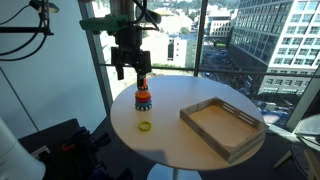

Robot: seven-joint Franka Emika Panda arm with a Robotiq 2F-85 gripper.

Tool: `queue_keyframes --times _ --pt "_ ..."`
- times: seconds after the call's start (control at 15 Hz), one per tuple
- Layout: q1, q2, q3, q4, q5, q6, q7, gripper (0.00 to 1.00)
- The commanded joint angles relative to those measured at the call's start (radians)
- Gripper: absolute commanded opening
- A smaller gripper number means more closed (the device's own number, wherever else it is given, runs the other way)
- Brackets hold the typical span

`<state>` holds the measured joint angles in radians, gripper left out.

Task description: Put the green ring around the orange rod

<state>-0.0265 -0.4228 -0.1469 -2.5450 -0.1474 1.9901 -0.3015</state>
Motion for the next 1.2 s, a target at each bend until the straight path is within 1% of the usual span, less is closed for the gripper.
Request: queue_keyframes --times 0.0,0.27,0.53,0.67,0.73,0.87,1.13 --pt "0.007 0.076 0.031 -0.006 0.035 0.113 0.059 1.0" --pt "0.013 0.171 0.063 -0.01 0.062 0.235 0.108 1.0" --pt "0.021 0.278 0.089 0.005 0.099 0.315 0.134 1.0" --pt "0.02 0.315 0.103 0.013 0.097 0.327 0.145 1.0" --pt "0.012 0.278 0.097 -0.012 0.089 0.317 0.117 1.0" --pt "0.014 0.307 0.104 -0.007 0.089 0.328 0.124 1.0" --pt "0.014 0.315 0.105 0.0 0.089 0.329 0.124 1.0"
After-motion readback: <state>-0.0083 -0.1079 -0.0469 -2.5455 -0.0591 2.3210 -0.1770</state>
